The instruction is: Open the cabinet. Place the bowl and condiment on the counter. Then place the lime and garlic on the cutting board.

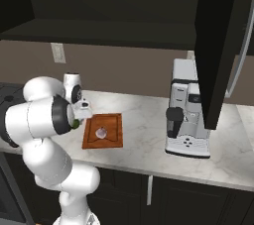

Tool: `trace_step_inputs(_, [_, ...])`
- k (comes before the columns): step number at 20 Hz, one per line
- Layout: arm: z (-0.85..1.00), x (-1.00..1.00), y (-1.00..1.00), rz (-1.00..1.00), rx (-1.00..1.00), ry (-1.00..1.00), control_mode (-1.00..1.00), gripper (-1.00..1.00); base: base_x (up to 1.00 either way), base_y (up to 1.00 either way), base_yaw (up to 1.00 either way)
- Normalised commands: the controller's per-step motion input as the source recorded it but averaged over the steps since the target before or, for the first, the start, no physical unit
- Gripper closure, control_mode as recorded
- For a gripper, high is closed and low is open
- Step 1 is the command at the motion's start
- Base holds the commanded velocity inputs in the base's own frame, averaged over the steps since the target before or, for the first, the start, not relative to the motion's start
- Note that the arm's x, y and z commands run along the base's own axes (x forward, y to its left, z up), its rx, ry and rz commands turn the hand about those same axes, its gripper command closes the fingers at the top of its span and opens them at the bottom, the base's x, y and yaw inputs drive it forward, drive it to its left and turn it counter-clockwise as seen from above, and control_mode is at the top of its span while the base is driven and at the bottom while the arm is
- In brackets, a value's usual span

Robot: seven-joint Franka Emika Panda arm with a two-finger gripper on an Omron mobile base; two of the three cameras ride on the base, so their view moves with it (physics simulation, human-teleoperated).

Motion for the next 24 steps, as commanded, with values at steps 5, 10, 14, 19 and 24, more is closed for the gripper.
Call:
trace_step_inputs(5, [0.58,0.0,0.0,0.0,0.0,0.0,-1.0,1.0,0.0,0.0,0.0])
trace_step_inputs(10, [0.09,0.02,-0.37,-0.02,0.0,0.03,-1.0,1.0,0.0,0.0,0.0])
trace_step_inputs(14, [0.0,0.22,-0.55,-0.02,0.0,0.09,-1.0,1.0,0.0,0.0,0.0])
trace_step_inputs(19, [-0.13,0.3,-0.56,0.0,0.0,0.1,-1.0,1.0,0.0,0.0,0.0])
trace_step_inputs(24, [-0.06,0.41,-0.37,0.0,0.0,0.06,-1.0,1.0,0.0,0.0,0.0])
